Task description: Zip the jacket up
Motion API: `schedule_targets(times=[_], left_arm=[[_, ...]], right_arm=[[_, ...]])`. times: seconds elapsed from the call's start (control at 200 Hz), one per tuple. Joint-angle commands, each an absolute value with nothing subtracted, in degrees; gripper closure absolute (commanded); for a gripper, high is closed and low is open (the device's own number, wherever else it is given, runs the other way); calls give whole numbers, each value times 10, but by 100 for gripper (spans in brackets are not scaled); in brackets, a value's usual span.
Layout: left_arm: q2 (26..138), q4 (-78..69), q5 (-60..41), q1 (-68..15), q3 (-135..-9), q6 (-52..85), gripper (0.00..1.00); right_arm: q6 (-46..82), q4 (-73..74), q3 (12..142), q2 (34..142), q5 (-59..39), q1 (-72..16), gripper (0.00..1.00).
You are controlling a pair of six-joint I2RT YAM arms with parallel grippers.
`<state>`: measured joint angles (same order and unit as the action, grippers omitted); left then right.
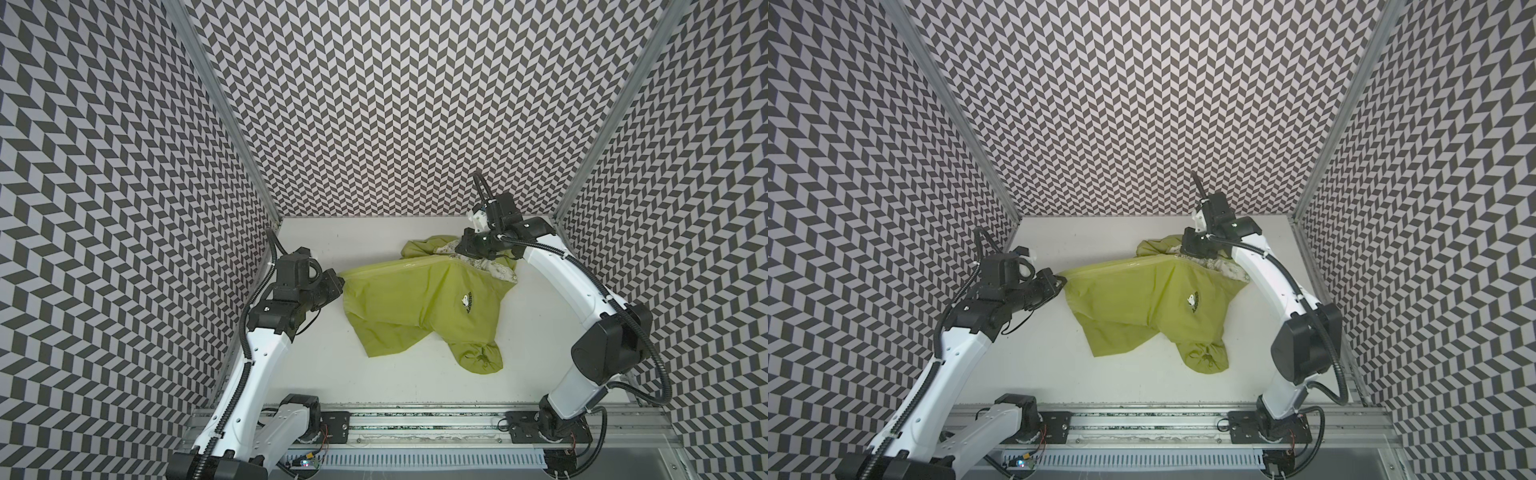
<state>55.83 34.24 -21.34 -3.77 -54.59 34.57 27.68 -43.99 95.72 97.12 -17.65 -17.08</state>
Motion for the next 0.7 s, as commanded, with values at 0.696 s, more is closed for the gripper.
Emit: schedule_targets(times=[0.696], left_arm=[[556,338,-187,-21,-547,349,100]], right_arm=[[287,-406,950,930,-163,-105,100]])
